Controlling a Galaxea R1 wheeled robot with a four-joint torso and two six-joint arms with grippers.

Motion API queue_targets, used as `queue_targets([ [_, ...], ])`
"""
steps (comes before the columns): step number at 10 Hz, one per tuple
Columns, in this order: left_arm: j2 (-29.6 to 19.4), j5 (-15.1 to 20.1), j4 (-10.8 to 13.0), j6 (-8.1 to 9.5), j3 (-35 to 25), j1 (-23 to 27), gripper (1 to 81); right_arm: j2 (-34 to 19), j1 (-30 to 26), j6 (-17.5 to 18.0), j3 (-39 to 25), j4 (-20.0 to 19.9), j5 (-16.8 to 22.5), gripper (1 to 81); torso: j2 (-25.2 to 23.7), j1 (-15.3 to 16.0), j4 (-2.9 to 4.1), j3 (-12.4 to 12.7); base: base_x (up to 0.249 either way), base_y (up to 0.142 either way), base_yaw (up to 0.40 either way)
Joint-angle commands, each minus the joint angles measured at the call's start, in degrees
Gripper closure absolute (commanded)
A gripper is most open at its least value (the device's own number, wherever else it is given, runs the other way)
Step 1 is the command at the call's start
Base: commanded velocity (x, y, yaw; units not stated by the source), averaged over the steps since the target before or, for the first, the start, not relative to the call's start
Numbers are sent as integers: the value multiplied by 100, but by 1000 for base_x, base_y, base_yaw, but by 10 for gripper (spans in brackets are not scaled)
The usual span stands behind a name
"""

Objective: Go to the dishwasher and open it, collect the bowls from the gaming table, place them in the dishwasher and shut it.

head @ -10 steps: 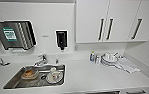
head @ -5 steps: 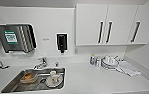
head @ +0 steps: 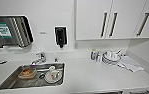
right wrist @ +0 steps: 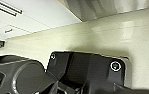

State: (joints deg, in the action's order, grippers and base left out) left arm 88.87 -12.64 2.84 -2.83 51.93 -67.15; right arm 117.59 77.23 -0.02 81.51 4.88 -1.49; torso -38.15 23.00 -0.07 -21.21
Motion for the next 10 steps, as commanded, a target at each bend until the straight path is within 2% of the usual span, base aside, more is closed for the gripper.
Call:
queue_targets([
  [1, -369, 534, 172, -16, -384, 610, 10, -374, -396, 2, -241, -101, 281, 10, -547, 354, 0, -454, 0, 0, 0],
  [2, -360, 535, 226, -16, -456, 654, 10, -383, -422, 2, -259, -101, 281, 10, -759, 489, 0, -168, 0, 0, 0],
  [5, -343, 763, 217, -7, -482, 942, 10, -356, -597, 2, -277, -198, 298, 10, -1305, 845, 0, -356, 0, 0, 0],
  [7, -308, 1176, 164, -7, -614, 1286, 10, -383, -704, -6, -373, -303, 298, 10, -1710, 1097, 0, -369, 0, 0, 0],
  [9, -316, 1247, 147, 2, -657, 1453, 10, -461, -704, 2, -417, -321, 298, 10, -2105, 1342, 0, -923, 0, 0, 0],
  [10, -308, 1412, 68, 10, -649, 1541, 10, -497, -704, 2, -452, -329, 298, 10, -2260, 1433, 0, -995, 0, 0, 0],
])
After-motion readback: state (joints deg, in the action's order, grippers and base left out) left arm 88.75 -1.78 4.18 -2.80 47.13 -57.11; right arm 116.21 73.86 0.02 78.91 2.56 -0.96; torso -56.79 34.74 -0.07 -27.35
